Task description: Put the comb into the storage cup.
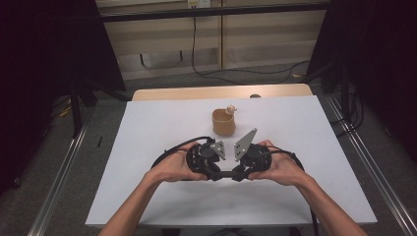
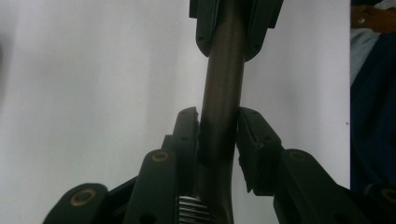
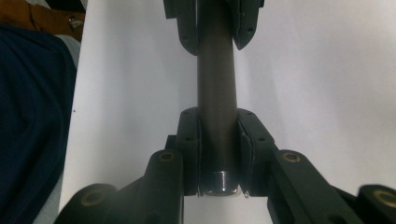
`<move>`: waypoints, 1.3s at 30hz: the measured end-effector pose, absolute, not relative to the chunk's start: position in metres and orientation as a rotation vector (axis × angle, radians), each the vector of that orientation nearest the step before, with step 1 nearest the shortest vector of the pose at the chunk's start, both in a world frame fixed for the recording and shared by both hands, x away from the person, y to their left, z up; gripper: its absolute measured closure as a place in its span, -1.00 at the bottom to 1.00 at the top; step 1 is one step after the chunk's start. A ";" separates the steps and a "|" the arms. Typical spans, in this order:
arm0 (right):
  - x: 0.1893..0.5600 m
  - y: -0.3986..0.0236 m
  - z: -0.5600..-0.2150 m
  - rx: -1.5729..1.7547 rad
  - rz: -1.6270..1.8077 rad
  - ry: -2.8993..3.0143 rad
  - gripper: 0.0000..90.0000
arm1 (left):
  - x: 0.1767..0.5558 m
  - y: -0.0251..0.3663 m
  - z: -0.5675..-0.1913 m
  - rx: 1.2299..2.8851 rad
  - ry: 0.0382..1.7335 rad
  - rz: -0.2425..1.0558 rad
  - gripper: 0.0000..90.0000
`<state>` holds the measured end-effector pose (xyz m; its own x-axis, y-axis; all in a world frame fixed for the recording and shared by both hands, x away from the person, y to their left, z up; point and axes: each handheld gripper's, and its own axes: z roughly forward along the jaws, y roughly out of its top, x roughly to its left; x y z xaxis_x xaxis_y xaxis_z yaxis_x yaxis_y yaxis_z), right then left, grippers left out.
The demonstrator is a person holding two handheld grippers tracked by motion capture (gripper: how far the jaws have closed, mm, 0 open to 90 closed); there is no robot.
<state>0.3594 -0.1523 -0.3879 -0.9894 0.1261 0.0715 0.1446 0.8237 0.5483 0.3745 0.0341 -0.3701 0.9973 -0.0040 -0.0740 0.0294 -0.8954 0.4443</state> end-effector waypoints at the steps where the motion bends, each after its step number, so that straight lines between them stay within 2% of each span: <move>1: 0.359 -0.153 -0.387 -0.226 -0.906 -2.962 0.62 | 0.375 0.035 -0.369 2.674 0.025 -0.103 0.54; 7: 0.358 -0.159 -0.384 -0.268 -0.952 -2.943 0.62 | 0.378 0.037 -0.368 2.632 0.083 -0.069 0.22; 10: 0.357 -0.159 -0.384 -0.270 -0.936 -2.941 0.62 | 0.381 0.039 -0.370 2.609 0.105 -0.064 -0.04; 13: 0.357 -0.159 -0.384 -0.275 -0.935 -2.940 0.62 | 0.382 0.042 -0.370 2.576 0.158 -0.042 -0.41; 18: 0.358 -0.162 -0.383 -0.314 -0.939 -2.945 0.62 | 0.386 0.054 -0.365 2.503 0.230 0.000 -0.75; 23: 0.357 -0.166 -0.382 -0.347 -0.941 -2.938 0.62 | 0.386 0.069 -0.363 2.452 0.242 0.011 -0.87; 26: 0.356 -0.168 -0.383 -0.366 -0.939 -2.933 0.62 | 0.386 0.076 -0.364 2.422 0.263 -0.012 -0.87; 30: 0.353 -0.171 -0.385 -0.395 -0.955 -2.932 0.62 | 0.382 0.085 -0.364 2.387 0.267 0.034 -0.88; 39: 0.347 -0.187 -0.382 -0.474 -0.966 -2.941 0.62 | 0.380 0.110 -0.361 2.260 0.402 0.118 -0.90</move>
<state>0.3470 -0.1868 -0.3822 -0.9541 0.2811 0.1030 0.2875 0.7640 0.5777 0.3802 0.1101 -0.3612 0.9446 0.3247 -0.0467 0.2481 -0.6139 0.7494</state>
